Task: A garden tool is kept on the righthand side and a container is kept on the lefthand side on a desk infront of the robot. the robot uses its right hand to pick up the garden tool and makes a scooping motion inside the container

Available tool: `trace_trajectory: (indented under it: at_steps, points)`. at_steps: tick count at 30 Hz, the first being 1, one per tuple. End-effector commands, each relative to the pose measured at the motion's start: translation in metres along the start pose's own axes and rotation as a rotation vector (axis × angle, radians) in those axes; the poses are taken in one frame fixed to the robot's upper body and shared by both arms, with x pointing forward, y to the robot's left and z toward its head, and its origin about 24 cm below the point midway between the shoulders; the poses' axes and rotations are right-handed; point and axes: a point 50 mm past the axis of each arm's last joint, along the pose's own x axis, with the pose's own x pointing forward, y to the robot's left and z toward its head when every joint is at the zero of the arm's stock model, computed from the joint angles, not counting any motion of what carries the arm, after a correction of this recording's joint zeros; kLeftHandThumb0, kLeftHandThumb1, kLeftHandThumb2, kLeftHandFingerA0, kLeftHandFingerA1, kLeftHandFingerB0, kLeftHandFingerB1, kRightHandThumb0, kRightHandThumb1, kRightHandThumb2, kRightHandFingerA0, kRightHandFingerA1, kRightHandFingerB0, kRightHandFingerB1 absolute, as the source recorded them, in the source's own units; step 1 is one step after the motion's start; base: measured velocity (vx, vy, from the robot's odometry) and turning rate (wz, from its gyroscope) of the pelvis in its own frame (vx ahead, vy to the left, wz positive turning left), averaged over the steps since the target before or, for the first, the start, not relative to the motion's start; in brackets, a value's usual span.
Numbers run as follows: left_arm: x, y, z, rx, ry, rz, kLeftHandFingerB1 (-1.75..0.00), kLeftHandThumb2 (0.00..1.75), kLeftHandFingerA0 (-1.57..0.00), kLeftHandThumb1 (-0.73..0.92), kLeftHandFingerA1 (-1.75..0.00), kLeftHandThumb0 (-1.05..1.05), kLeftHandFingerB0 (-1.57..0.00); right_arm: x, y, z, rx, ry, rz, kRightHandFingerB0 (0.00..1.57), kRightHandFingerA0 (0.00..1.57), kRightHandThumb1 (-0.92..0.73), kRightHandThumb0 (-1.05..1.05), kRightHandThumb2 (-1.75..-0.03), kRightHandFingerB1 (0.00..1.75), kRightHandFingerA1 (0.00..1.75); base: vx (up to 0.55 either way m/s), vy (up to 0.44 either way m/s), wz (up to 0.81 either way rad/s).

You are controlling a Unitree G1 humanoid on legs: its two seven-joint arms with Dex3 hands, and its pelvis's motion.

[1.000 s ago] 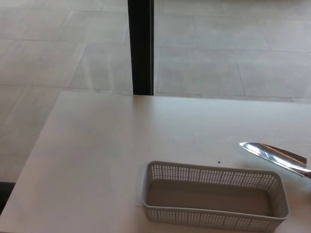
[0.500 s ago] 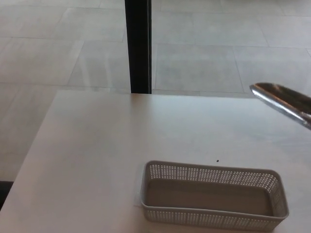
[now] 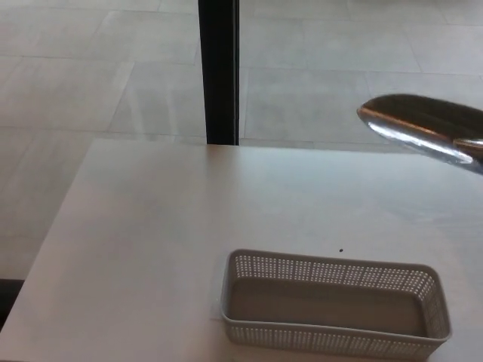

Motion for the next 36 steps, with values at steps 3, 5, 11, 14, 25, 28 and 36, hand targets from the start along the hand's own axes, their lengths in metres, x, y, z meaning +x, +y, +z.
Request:
trace_trajectory:
  at_steps: [3, 5, 11, 14, 25, 28, 36]
  points:
    - [-0.001, 0.006, -0.003, 0.041, -0.003, 0.019, -0.96, 1.29, -0.91, -0.19, -1.01, -0.08, -0.82, -0.018, -0.009, -0.003, -0.244, -0.225, 0.237, 0.77, 0.93, -0.44, -0.20, -1.02, 1.38, 1.75, 0.00, 0.000, 0.00]
    - [-0.001, 0.009, -0.001, 0.028, -0.003, 0.025, -0.98, 1.33, -0.95, -0.18, -1.04, -0.01, -0.84, -0.017, -0.013, -0.005, -0.261, -0.226, 0.228, 0.77, 0.89, -0.45, -0.20, -1.05, 1.45, 1.73, 0.00, 0.000, 0.00]
    - [0.000, 0.008, 0.003, 0.014, 0.003, 0.037, -0.95, 1.27, -0.94, -0.13, -1.00, -0.12, -0.83, -0.011, -0.029, -0.015, -0.318, -0.209, 0.195, 0.82, 0.97, -0.50, -0.23, -1.01, 1.16, 1.72, 0.00, 0.000, 0.00]
    - [-0.001, 0.009, 0.004, 0.044, -0.007, 0.033, -0.95, 1.30, -0.93, -0.16, -1.01, -0.07, -0.84, -0.012, -0.030, -0.014, -0.349, -0.244, 0.206, 0.89, 1.21, -0.45, -0.27, -1.03, 0.99, 1.30, 0.00, 0.000, 0.00]
    - [0.000, 0.008, 0.004, 0.005, -0.006, 0.023, -0.96, 1.29, -0.92, -0.16, -1.01, 0.00, -0.84, -0.004, -0.029, 0.002, -0.433, -0.376, 0.199, 0.67, 0.84, -0.47, -0.21, -0.89, 1.58, 1.75, 0.00, 0.000, 0.00]
    - [0.000, 0.008, 0.005, 0.028, -0.003, 0.020, -0.95, 1.29, -0.89, -0.14, -1.00, -0.07, -0.82, -0.001, -0.027, 0.009, -0.460, -0.438, 0.195, 0.68, 0.82, -0.46, -0.16, -0.82, 1.59, 1.75, 0.00, 0.000, 0.00]
    - [0.000, 0.009, 0.005, 0.010, -0.005, 0.023, -0.94, 1.27, -0.92, -0.14, -0.99, -0.08, -0.83, 0.003, -0.026, 0.018, -0.566, -0.487, 0.271, 0.80, 0.84, -0.49, -0.20, -0.75, 1.34, 1.68, 0.00, 0.000, 0.00]
